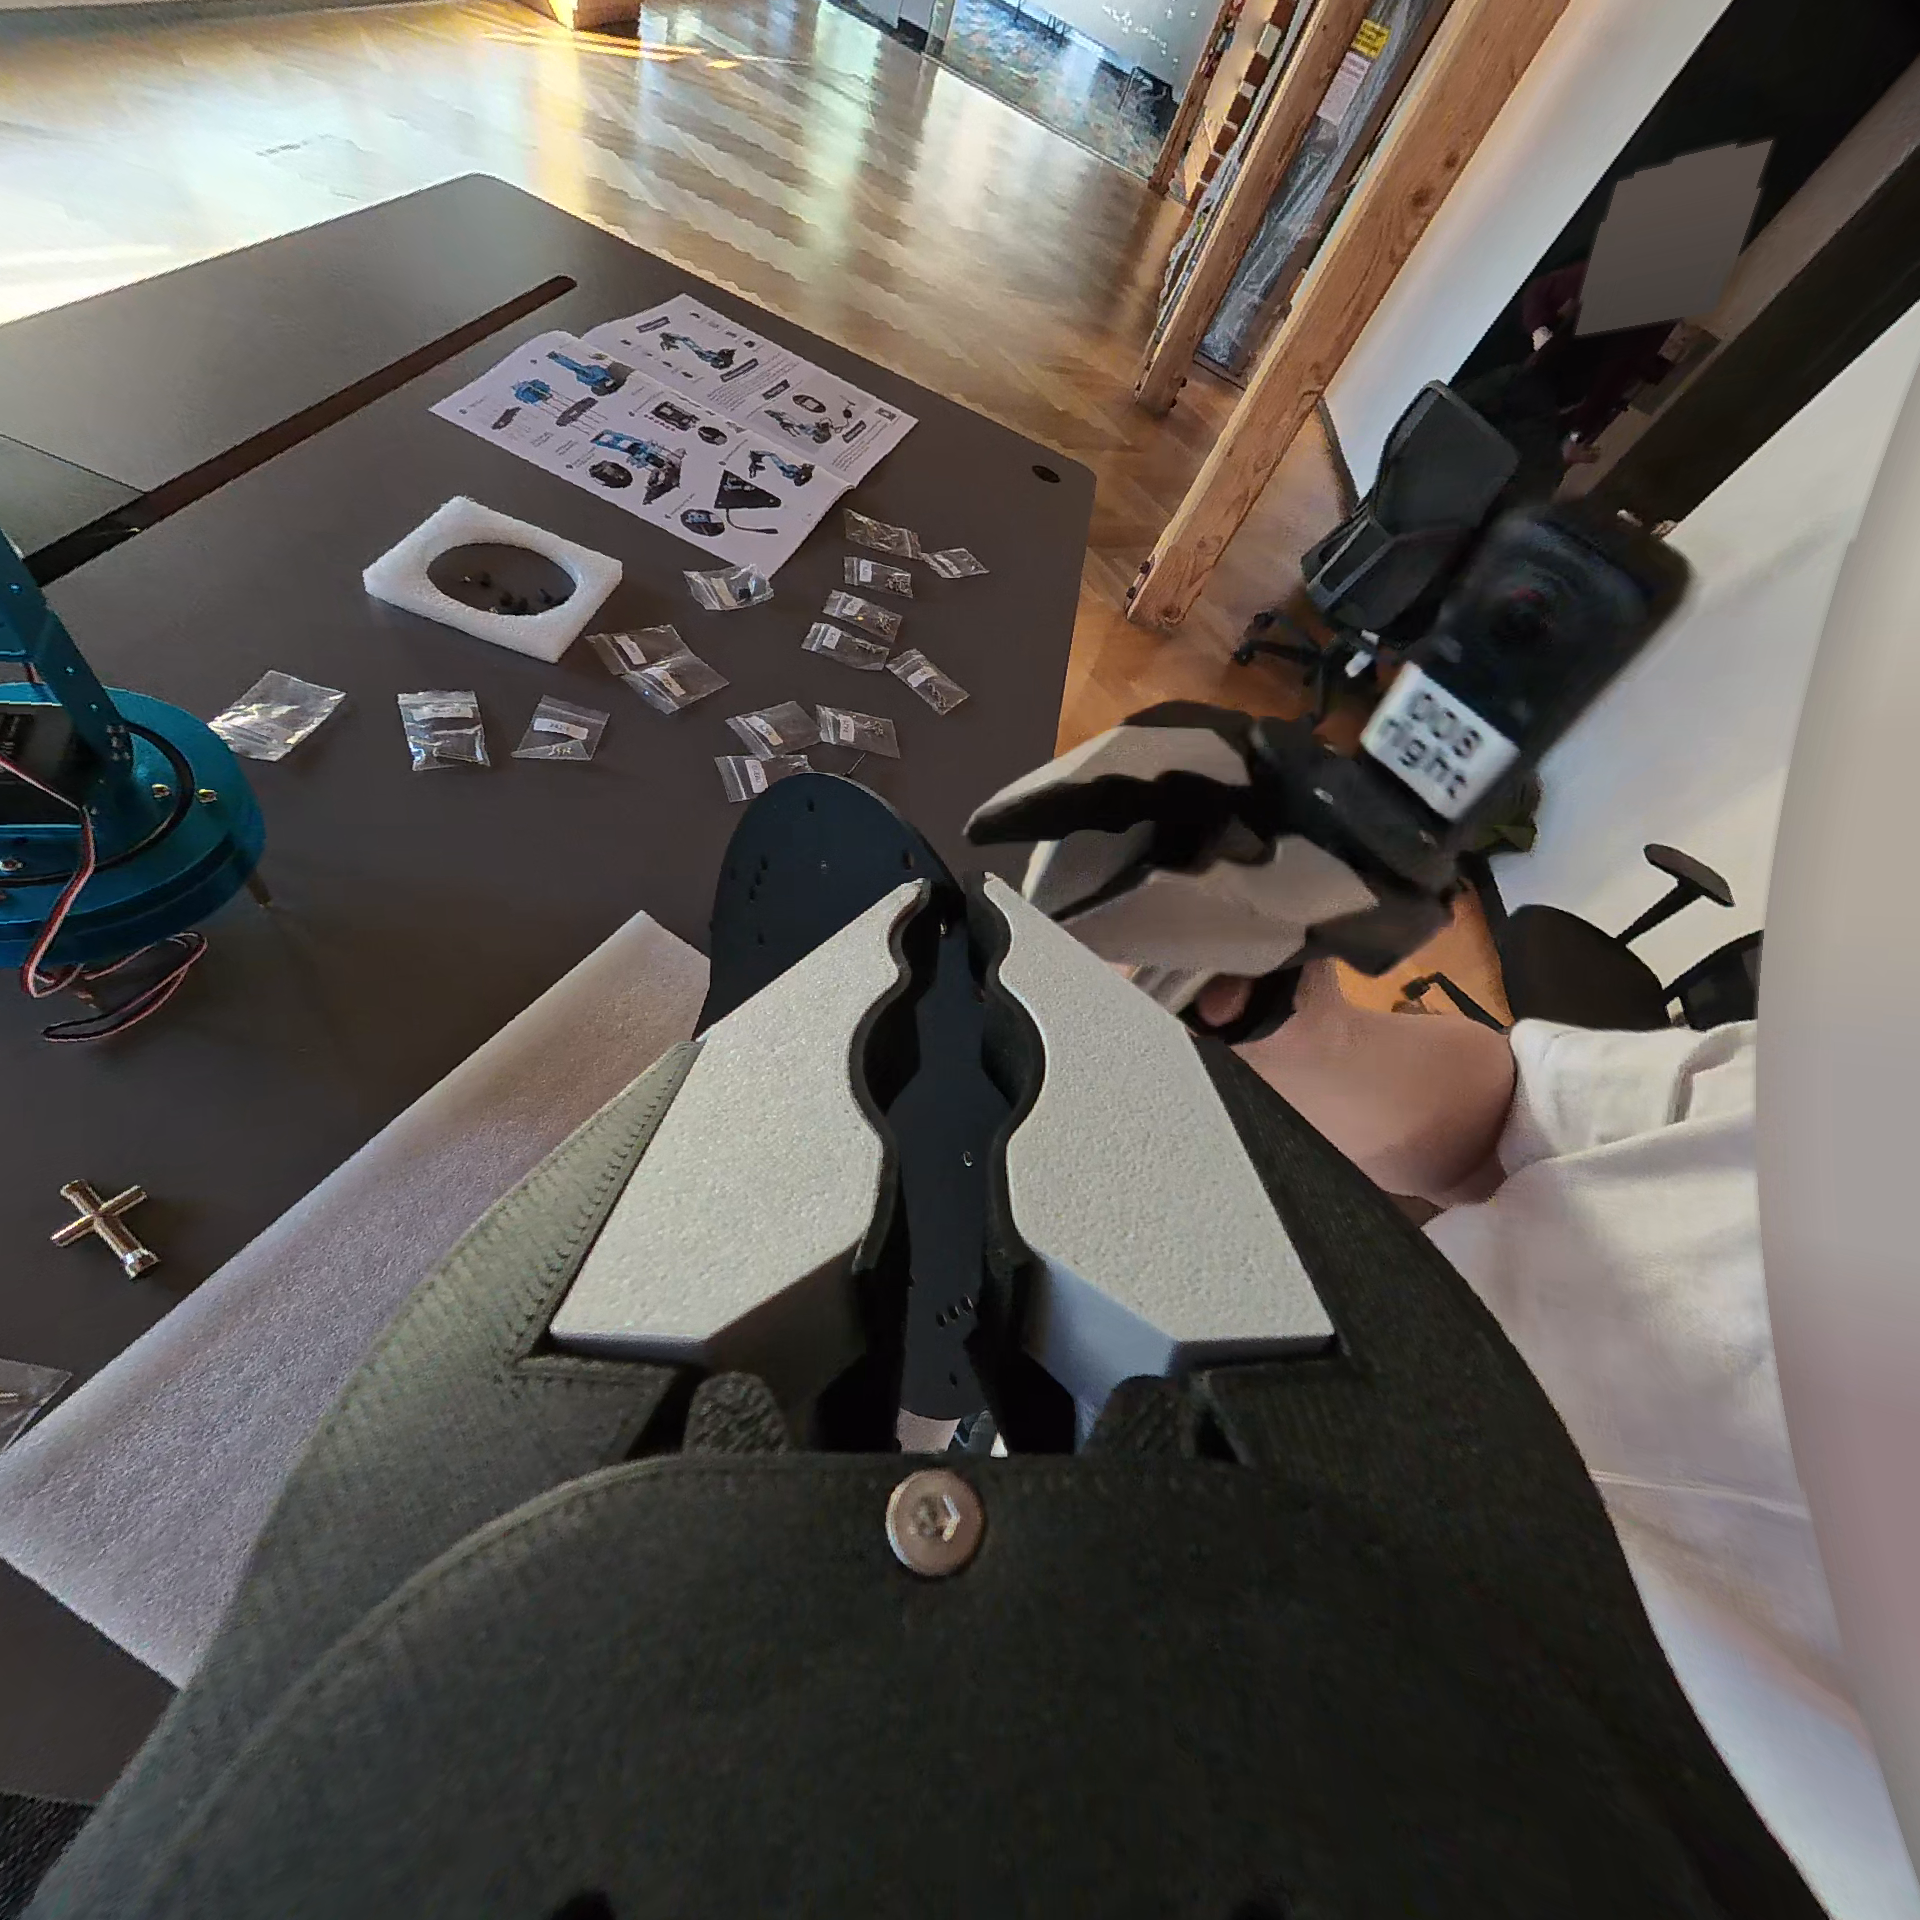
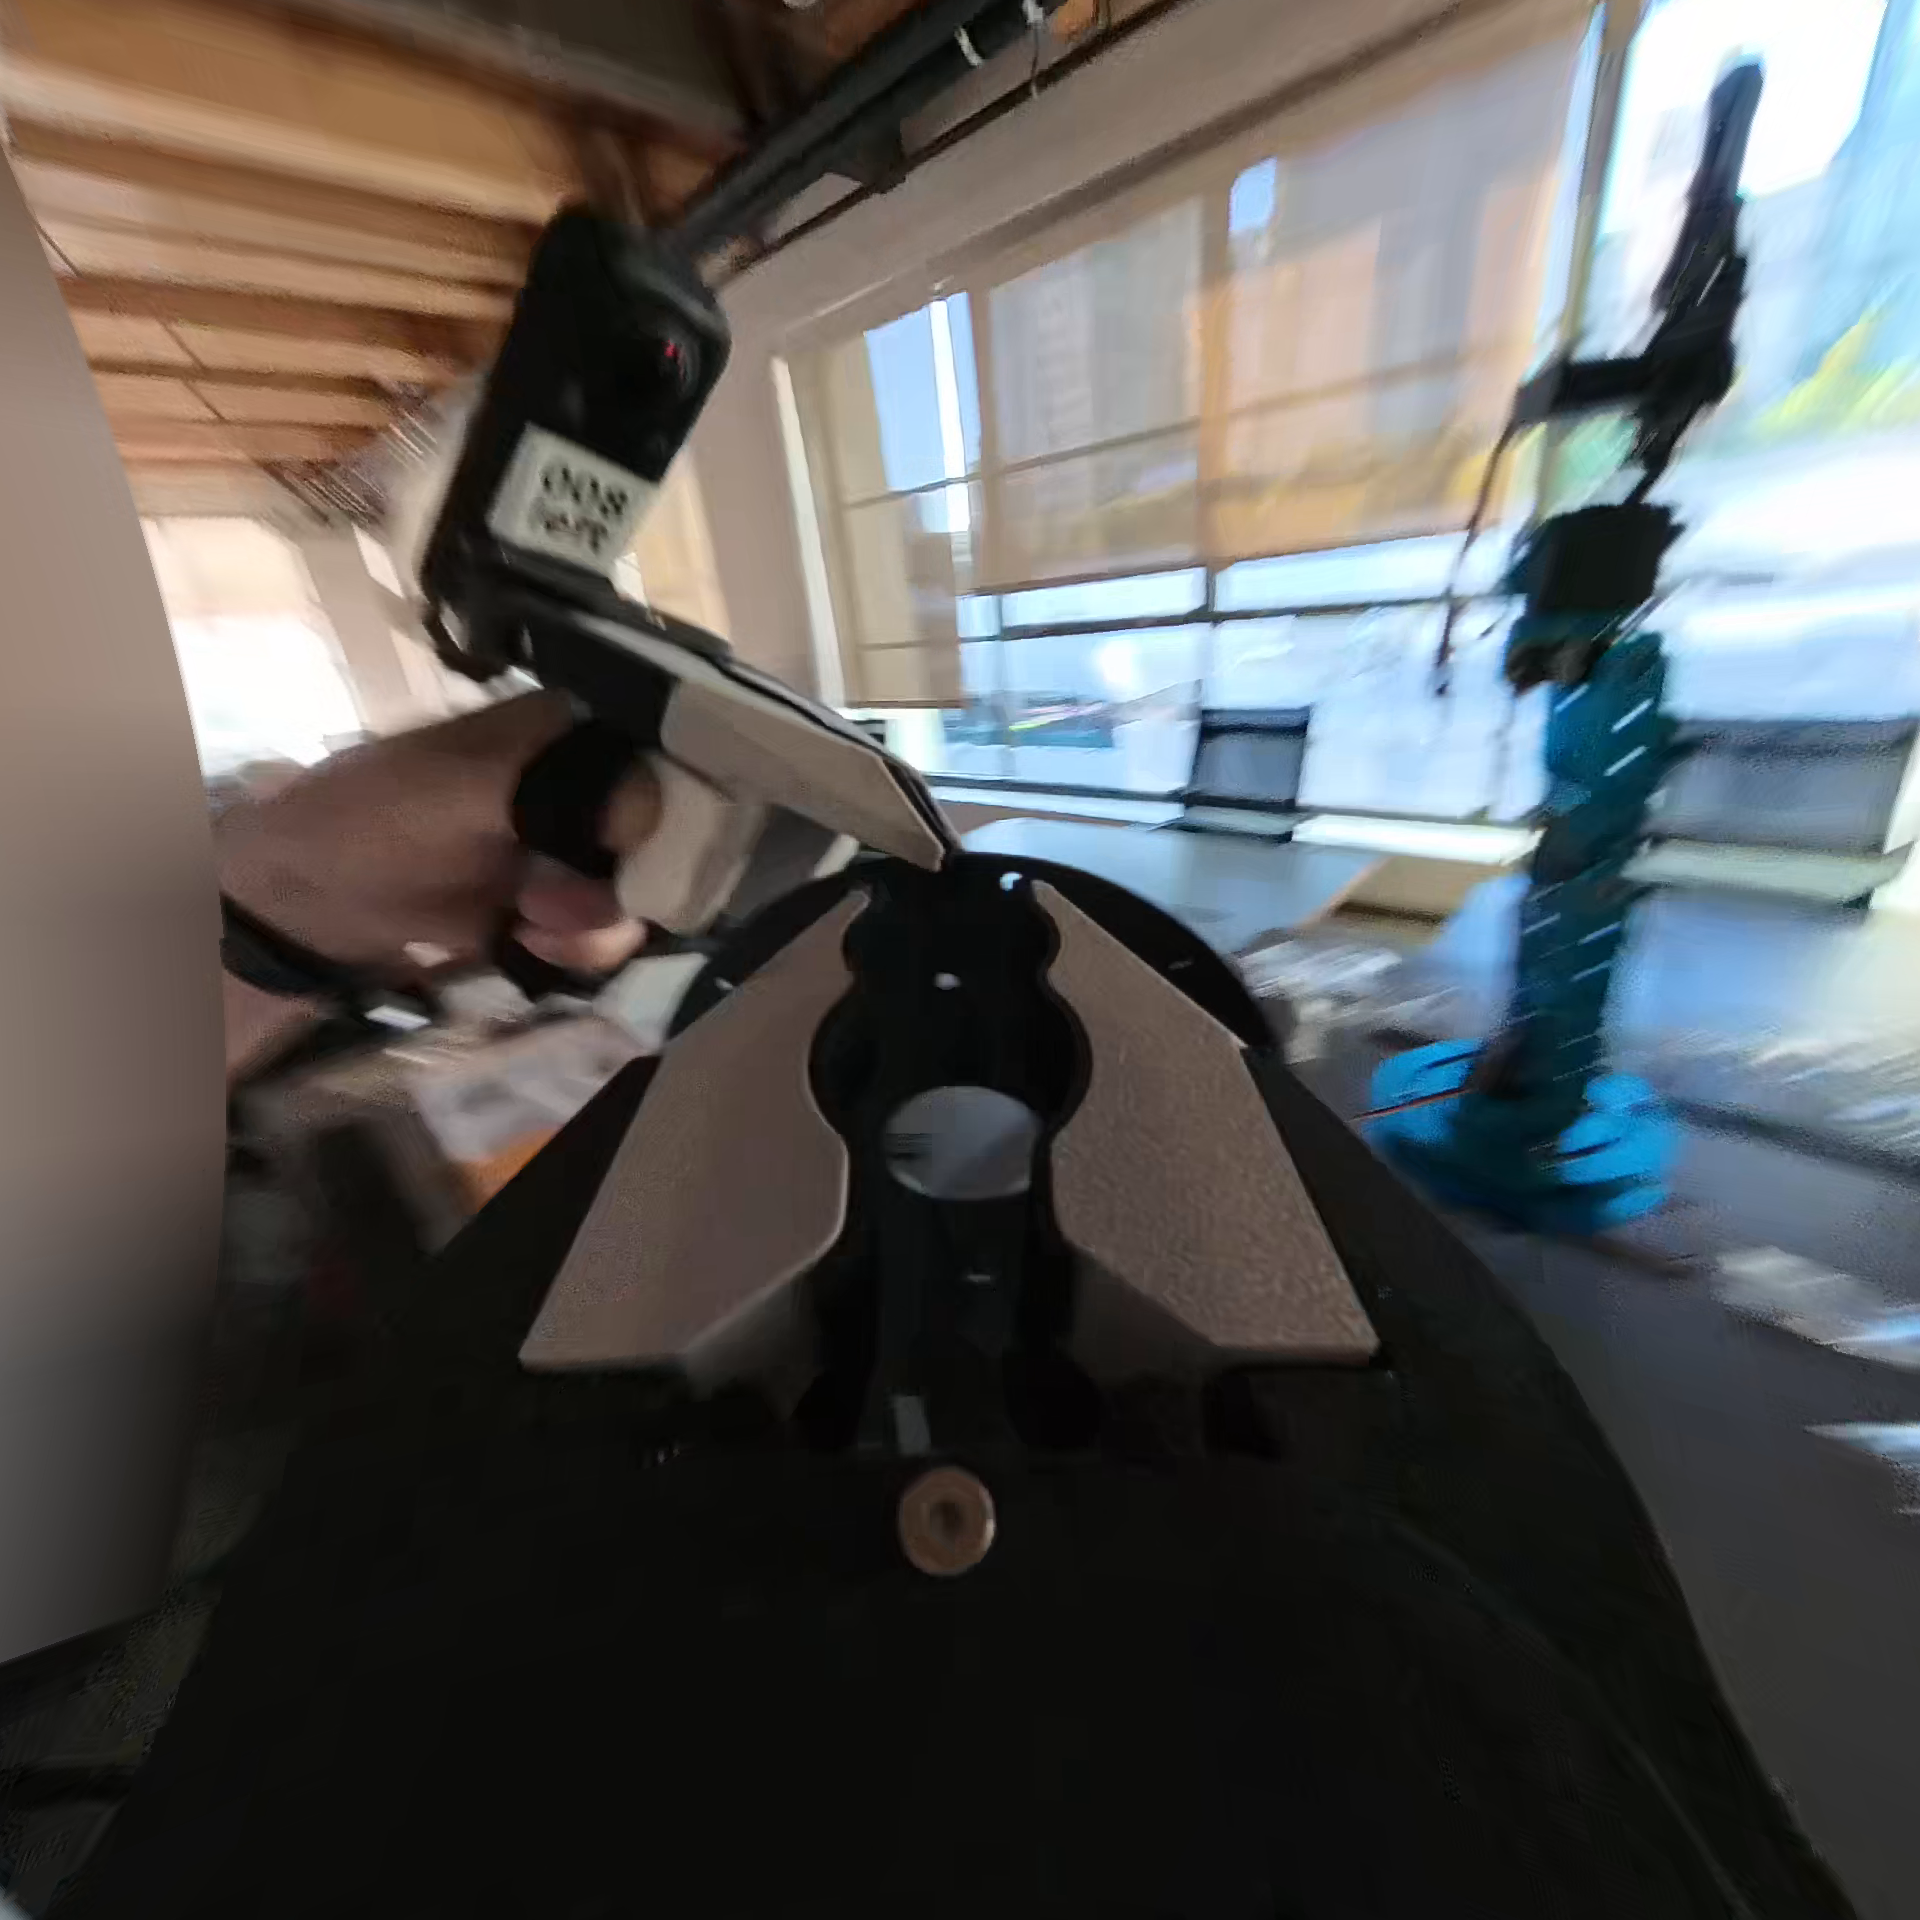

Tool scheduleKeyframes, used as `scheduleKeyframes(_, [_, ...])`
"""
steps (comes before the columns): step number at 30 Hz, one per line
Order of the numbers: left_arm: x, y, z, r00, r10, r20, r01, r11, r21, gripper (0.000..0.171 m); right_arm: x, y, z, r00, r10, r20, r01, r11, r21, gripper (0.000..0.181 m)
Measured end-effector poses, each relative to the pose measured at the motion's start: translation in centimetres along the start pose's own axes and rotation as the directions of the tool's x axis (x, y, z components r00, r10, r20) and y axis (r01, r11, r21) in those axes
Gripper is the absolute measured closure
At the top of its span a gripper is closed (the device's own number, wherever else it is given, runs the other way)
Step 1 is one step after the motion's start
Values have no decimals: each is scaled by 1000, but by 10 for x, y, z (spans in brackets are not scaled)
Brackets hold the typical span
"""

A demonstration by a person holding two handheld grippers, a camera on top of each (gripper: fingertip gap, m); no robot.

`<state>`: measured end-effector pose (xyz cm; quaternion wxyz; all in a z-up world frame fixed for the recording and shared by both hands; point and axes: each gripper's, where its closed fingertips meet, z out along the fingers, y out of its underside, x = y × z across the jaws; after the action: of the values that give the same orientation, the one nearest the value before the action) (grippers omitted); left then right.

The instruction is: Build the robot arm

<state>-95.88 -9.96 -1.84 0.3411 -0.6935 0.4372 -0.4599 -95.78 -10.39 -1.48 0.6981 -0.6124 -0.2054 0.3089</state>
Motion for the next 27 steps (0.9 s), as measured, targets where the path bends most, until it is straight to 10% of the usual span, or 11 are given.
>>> scheduleKeyframes(4, [0, 0, 0, 1000, -4, -5, 4, 1000, -2, 168, 0, 2, 0, 853, -505, -132, 502, 863, -57, 160])
scheduleKeyframes(9, [4, 1, 2, 1000, 0, -11, 0, 1000, -8, 168, -2, 9, 8, 710, -686, -156, 670, 727, -149, 177])
scheduleKeyframes(13, [4, 1, 2, 1000, -2, -10, 2, 1000, -4, 168, -2, 11, 8, 798, -586, -142, 570, 810, -137, 177])
scheduleKeyframes(17, [4, 1, 1, 1000, 1, -5, -1, 1000, 1, 168, -3, 13, 9, 983, -172, -63, 167, 983, -73, 178])
scheduleKeyframes(21, [4, 1, 1, 1000, 2, -3, -2, 1000, 2, 168, -6, 14, 9, 966, 255, 39, -252, 965, -67, 178])
scheduleKeyframes(27, [6, 1, 2, 1000, -4, -17, 4, 1000, 5, 168, -4, 10, 5, 998, -66, -21, 65, 996, -67, 167])
